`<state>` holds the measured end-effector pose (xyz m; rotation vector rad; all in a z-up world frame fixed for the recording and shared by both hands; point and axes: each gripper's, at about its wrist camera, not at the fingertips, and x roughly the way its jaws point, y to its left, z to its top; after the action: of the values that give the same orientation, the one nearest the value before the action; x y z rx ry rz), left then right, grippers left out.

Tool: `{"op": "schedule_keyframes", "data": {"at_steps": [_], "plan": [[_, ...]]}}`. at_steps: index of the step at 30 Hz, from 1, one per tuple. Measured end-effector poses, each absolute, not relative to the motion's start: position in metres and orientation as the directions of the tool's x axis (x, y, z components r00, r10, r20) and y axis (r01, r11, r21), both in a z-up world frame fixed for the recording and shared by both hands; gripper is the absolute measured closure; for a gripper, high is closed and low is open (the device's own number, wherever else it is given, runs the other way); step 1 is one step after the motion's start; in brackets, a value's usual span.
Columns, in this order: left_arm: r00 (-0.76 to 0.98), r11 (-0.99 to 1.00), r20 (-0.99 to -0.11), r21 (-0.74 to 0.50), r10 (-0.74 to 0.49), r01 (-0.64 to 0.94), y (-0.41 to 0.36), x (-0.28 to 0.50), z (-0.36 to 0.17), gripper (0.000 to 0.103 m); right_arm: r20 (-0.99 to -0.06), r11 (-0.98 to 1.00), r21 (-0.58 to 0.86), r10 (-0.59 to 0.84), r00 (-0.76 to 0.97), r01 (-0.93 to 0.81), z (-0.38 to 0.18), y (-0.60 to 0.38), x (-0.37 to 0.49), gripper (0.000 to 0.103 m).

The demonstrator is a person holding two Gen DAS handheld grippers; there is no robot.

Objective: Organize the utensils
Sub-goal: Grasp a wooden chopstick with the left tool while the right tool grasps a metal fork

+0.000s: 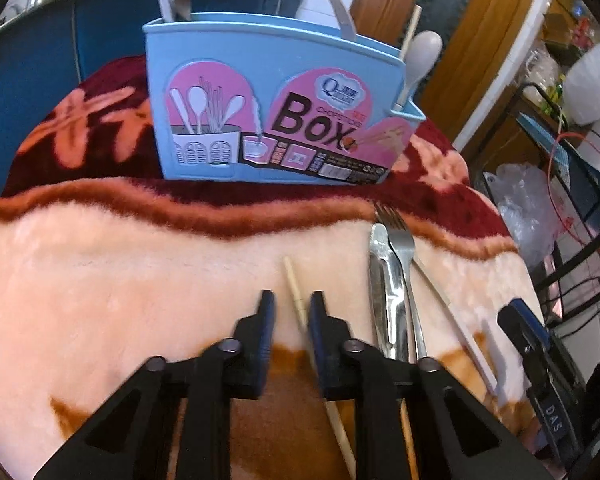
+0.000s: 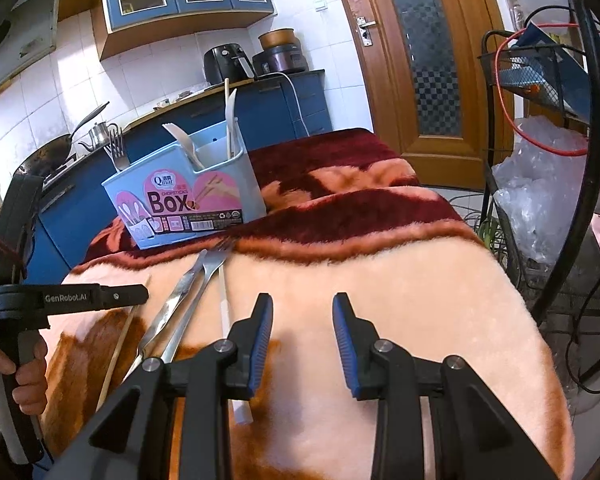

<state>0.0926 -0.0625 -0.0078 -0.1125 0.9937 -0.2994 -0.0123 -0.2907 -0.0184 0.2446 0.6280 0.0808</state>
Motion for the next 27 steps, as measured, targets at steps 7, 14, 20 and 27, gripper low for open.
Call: {"op": "schedule_keyframes", "data": {"at_steps": [7,14,20,27], "plan": [[0.567,0.948,-0.761,-0.266,-0.317,0.173,-0.046,0.085,0.004,0.098,-0.598,0.975,0.223,0.142,0.789,-0.006,-0.019,-0.286,-0.008,0.069],[0.69,0.957,-0.665,-0.233,-0.285,0.17,-0.022,0.072,0.04,0.098,-0.633,0.967,0.253,0.197,0.749,-0.041,-0.013,-0.284,0.002,0.069],[0.763,0.966,-0.594,-0.181,-0.256,0.183,-0.01,0.065,0.06,0.098,-0.664,0.946,0.313,0.285,0.691,-0.089,-0.003,-0.272,0.017,0.069],[0.782,0.964,-0.565,-0.189,-0.264,0.189,0.002,0.066,0.062,0.099,-0.703,0.946,0.309,0.298,0.646,-0.1,0.0,-0.258,0.039,0.069]]}}
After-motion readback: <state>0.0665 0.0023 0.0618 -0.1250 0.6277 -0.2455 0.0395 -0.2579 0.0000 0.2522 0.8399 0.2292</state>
